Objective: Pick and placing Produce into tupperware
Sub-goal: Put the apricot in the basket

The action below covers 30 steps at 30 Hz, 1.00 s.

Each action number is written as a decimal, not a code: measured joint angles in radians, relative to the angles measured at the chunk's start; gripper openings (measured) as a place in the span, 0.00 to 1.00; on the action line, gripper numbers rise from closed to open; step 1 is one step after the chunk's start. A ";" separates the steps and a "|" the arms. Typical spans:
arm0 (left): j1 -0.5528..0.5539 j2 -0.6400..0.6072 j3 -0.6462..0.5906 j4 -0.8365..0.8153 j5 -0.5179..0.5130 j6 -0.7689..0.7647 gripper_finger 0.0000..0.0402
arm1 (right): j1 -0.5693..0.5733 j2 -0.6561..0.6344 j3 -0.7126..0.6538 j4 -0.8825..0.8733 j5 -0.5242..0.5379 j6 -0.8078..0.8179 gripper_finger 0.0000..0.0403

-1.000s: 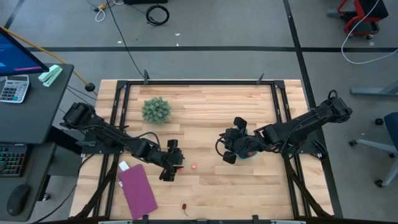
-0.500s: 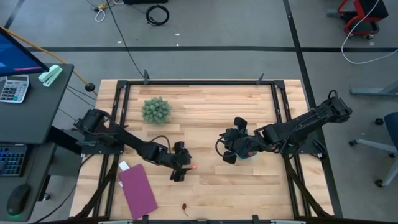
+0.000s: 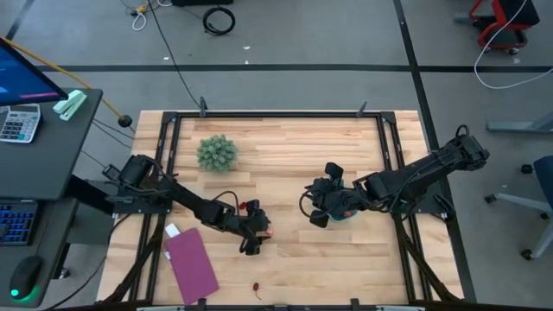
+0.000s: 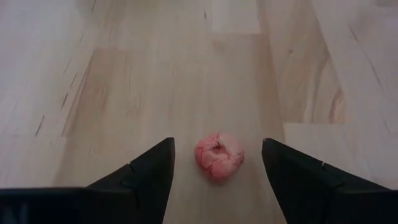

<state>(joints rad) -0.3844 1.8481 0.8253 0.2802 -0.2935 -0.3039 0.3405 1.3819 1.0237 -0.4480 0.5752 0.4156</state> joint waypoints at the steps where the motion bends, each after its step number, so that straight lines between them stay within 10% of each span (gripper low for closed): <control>1: 0.000 0.000 0.000 0.001 0.000 0.000 0.61 | 0.000 0.000 0.000 0.000 0.000 0.000 0.25; 30: 0.083 0.028 0.023 0.125 0.047 0.074 0.29 | 0.017 -0.036 0.096 -0.238 -0.044 0.144 0.25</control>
<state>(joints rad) -0.3019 1.8759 0.8483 0.4053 -0.2462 -0.2298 0.3570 1.3462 1.1199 -0.6857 0.5311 0.5593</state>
